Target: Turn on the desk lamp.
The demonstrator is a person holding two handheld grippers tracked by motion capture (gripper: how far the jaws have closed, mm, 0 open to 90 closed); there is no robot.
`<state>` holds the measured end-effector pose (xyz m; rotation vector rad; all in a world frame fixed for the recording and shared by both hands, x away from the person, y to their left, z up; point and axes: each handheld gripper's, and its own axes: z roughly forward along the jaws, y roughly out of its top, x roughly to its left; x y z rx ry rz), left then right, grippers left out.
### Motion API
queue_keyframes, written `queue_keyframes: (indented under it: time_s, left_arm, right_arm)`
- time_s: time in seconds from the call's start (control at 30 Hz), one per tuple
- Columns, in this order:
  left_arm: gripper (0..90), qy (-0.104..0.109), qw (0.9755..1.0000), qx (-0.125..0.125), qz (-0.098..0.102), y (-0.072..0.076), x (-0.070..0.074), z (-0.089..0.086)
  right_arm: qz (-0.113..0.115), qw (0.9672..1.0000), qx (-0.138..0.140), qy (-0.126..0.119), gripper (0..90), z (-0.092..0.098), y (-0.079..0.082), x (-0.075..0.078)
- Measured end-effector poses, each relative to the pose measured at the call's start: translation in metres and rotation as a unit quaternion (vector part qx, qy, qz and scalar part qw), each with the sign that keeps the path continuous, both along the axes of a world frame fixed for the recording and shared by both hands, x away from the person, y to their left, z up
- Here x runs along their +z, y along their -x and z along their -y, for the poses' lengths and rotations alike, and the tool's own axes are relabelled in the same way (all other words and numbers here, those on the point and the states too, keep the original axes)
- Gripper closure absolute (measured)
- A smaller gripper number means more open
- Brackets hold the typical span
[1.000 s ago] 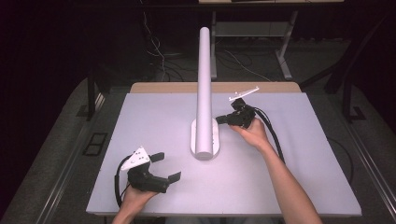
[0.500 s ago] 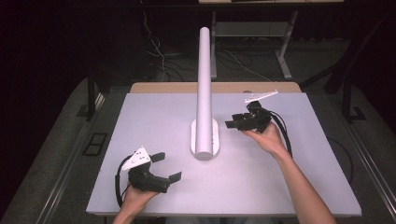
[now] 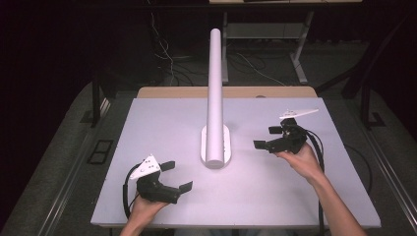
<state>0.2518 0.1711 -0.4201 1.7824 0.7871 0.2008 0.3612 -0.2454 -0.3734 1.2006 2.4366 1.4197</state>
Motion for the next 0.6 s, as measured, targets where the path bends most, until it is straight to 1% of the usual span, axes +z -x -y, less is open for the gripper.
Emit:
queue_keyframes:
  time_s: [0.2, 0.23, 0.27, 0.4, 0.6]
  left_arm:
    - [0.0, 0.000, 1.0000, 0.001, 0.000, 0.000, 0.000, 0.000]
    - [0.0, -0.001, 1.0000, 0.001, 0.000, 0.000, 0.000, 0.000]
    - [0.0, 0.000, 1.0000, 0.002, -0.001, 0.000, 0.000, 0.000]
    - [0.0, 0.000, 1.0000, 0.002, 0.000, 0.000, 0.000, -0.001]
    - [0.0, -0.002, 1.0000, 0.002, 0.000, 0.000, 0.000, -0.001]
  right_arm:
    - [0.000, 1.0000, -0.003, -0.006, 0.4, 0.013, 0.020, -0.004]
    - [0.000, 1.0000, -0.003, -0.006, 0.4, 0.013, 0.020, -0.004]
    - [0.003, 1.0000, -0.004, -0.009, 0.4, 0.016, 0.026, -0.005]
    - [0.006, 0.9999, -0.005, -0.011, 0.4, 0.022, 0.040, -0.007]
    - [0.006, 0.9997, -0.017, -0.019, 0.4, 0.034, 0.058, -0.017]
